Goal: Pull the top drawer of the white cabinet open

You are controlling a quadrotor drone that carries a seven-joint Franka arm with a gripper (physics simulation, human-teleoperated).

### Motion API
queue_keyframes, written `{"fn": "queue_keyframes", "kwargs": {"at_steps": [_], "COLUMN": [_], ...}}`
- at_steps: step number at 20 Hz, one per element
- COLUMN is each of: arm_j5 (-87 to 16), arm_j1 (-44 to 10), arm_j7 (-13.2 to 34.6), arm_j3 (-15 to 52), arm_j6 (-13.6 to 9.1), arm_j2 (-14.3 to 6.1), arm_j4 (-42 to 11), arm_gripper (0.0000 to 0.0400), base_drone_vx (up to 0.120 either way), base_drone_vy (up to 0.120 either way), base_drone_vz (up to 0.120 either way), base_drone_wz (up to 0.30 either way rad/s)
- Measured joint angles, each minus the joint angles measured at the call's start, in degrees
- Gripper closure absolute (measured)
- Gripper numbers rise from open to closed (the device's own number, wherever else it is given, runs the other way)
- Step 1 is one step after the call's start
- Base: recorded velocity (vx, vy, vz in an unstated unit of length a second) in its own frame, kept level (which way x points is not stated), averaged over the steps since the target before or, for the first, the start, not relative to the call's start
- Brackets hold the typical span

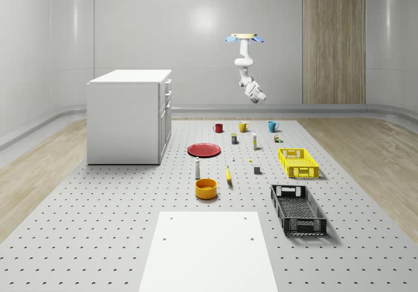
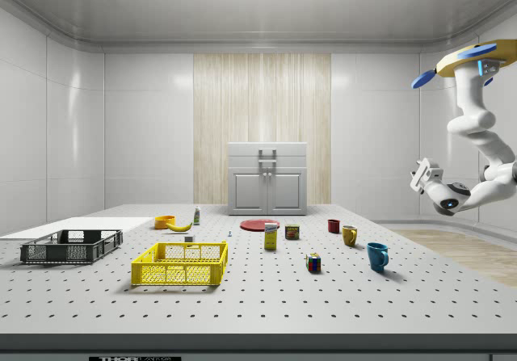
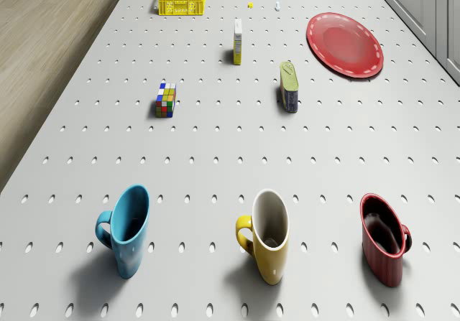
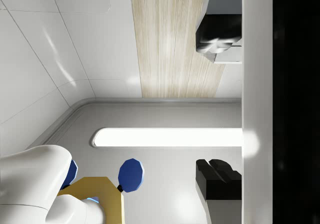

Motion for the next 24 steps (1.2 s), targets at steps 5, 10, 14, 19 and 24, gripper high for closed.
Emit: {"fn": "queue_keyframes", "kwargs": {"at_steps": [5,10,14,19,24], "arm_j5": [11.1,15.1,16.1,16.1,15.6], "arm_j1": [4.3,7.5,9.6,11.8,13.8], "arm_j7": [-1.9,-2.4,-2.3,-1.8,-1.2], "arm_j3": [-7.6,-11.3,-13.1,-14.6,-15.8], "arm_j6": [0.6,1.9,3.0,4.5,6.0], "arm_j2": [-1.5,-3.0,-4.2,-5.6,-7.0], "arm_j4": [-5.8,-8.6,-9.6,-10.4,-10.8], "arm_gripper": [0.0092,0.0094,0.0095,0.0095,0.0095], "base_drone_vx": [0.120,0.120,0.120,0.120,0.120], "base_drone_vy": [-0.120,-0.120,-0.120,-0.120,-0.120], "base_drone_vz": [0.048,0.120,0.120,0.120,0.048], "base_drone_wz": [0.000,0.000,0.000,0.000,0.000]}}
